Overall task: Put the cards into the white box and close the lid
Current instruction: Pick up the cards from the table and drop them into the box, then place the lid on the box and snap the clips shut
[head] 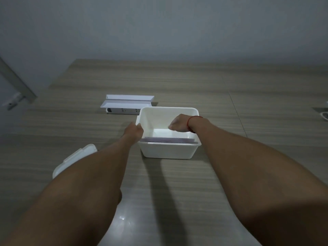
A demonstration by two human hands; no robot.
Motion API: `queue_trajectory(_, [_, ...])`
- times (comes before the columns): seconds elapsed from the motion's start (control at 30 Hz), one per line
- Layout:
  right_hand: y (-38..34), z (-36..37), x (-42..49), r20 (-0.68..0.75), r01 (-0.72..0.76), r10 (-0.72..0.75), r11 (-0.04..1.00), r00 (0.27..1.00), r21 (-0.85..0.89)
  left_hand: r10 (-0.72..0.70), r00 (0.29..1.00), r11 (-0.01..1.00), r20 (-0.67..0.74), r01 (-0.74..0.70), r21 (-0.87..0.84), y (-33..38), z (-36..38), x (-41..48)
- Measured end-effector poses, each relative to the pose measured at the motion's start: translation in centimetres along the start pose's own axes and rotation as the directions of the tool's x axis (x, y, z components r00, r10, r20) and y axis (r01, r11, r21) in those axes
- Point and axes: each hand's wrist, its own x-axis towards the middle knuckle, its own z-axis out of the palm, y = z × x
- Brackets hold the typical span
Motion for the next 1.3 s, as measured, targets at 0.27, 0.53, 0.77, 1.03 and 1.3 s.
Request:
queue_trajectory(0.27, [-6.4, 1.2, -2.6, -0.188, 0.206, -0.195, 0.978, 0.963, 0.037, -0.069, 0.980, 0.991, -0.184, 0.088, 0.099, -2.6, -6.8, -4.7])
queue_trajectory(0.53, [-18.2, 6.2, -4.9, -0.131, 0.377, -0.370, 0.926, 0.920, 0.032, -0.286, 0.901, 0.954, -0.327, 0.301, -0.004, -12.3, -14.0, -11.4])
queue_trajectory(0.77, [-23.4, 14.7, -1.7, 0.007, 0.324, -0.324, 0.945, 0.946, -0.036, -0.452, 0.853, 0.889, -0.260, 0.456, -0.048, -21.3, -14.9, -12.4])
queue_trajectory(1.03, [-21.6, 22.0, 1.5, 0.010, 0.019, -0.020, 0.995, 1.000, 0.097, -0.579, 0.808, 0.809, -0.115, 0.550, -0.206, -25.0, -11.9, -10.3])
queue_trajectory(1.3, [-22.3, 20.0, 1.9, -0.038, -0.103, 0.124, 0.932, 0.992, 0.347, -0.647, 0.761, 0.675, -0.057, 0.536, -0.507, -22.7, -13.4, -8.3])
